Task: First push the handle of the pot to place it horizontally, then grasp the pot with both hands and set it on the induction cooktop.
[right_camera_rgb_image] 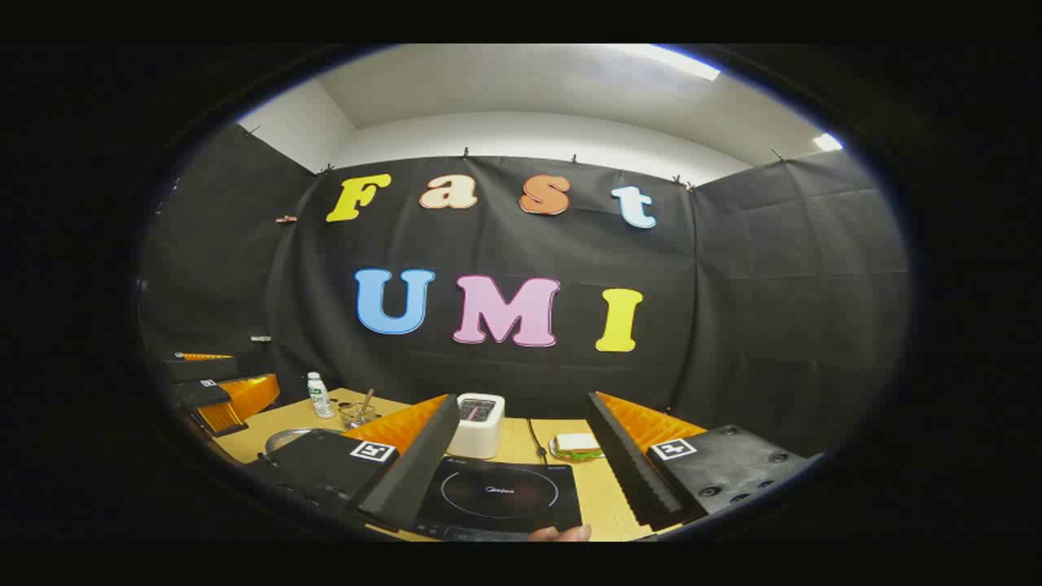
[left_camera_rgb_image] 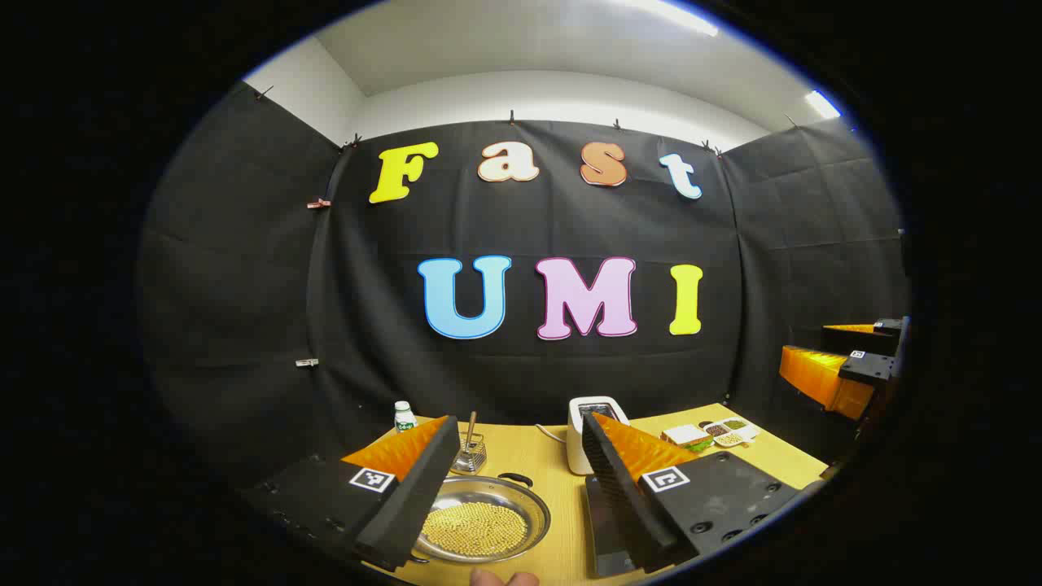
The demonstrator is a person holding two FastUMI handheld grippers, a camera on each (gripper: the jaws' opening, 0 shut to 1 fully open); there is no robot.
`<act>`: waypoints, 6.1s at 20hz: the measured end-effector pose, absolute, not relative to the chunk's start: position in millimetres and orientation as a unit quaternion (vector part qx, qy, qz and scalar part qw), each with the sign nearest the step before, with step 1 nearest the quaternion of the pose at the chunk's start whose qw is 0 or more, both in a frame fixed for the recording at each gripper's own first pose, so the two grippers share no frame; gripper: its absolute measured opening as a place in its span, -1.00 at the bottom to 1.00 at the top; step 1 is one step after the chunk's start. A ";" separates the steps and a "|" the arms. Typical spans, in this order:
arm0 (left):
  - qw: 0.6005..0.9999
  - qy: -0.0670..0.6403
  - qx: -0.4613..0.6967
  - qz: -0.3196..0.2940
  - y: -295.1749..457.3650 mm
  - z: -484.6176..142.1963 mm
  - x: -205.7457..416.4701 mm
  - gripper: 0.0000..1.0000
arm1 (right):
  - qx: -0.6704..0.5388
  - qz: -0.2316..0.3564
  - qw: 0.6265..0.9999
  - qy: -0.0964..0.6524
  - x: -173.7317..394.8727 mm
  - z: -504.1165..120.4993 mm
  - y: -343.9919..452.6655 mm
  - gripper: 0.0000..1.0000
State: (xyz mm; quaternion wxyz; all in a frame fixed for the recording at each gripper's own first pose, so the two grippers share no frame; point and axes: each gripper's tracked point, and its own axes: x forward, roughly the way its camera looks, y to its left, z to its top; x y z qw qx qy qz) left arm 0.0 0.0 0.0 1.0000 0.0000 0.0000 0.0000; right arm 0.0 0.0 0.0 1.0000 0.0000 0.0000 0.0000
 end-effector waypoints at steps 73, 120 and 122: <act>0.807 0.571 -0.069 -0.138 108.5 -336.5 -29.1 -0.90 | -0.012 -0.031 0.998 0.049 -12.6 -47.2 -41.9 0.96; 0.875 0.480 0.036 0.050 303.1 -357.0 124.8 -0.90 | -0.070 -0.043 0.991 0.104 -2.4 -75.9 -32.9 0.96; 0.881 0.466 0.035 0.067 309.2 -352.3 121.2 -0.90 | -0.068 -0.036 0.991 0.107 1.0 -79.5 -25.2 0.96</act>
